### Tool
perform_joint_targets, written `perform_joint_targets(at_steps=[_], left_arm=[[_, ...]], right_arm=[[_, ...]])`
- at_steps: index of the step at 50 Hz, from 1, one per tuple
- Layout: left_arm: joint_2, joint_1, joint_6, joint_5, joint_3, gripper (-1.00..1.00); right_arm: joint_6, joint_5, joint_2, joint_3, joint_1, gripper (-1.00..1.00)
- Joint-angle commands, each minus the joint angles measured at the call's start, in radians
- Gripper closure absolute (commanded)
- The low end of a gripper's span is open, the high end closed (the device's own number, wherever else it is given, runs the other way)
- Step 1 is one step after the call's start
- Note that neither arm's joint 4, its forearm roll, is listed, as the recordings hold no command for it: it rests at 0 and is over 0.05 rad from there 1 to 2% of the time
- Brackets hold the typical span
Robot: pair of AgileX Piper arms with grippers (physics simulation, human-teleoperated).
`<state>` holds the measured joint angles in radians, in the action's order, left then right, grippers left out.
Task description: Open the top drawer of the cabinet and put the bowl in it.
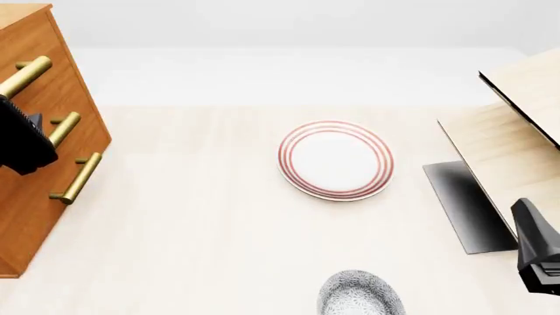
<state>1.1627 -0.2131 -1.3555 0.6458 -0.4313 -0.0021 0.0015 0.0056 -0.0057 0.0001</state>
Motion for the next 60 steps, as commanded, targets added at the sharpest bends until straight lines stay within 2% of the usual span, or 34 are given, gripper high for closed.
perform_joint_targets(at_steps=[1, 18, 34, 35, 60], left_arm=[[0.033, -0.025, 0.004, 0.044, 0.009, -1.00], [0.074, -0.062, 0.005, 0.093, 0.018, -1.00], [0.090, -0.077, 0.021, 0.085, -0.013, -1.00], [0.089, -0.079, 0.015, 0.101, -0.010, 1.00], [0.045, -0.049, -0.017, 0.092, 0.018, 1.00]], right_arm=[[0.000, -0.001, 0.000, 0.001, 0.000, -1.00], [0.001, -0.001, 0.000, 0.001, 0.000, -1.00], [0.000, -0.001, 0.000, 0.001, 0.000, -1.00], [0.000, -0.001, 0.000, 0.001, 0.000, -1.00], [0.001, -0.001, 0.000, 0.001, 0.000, -1.00]])
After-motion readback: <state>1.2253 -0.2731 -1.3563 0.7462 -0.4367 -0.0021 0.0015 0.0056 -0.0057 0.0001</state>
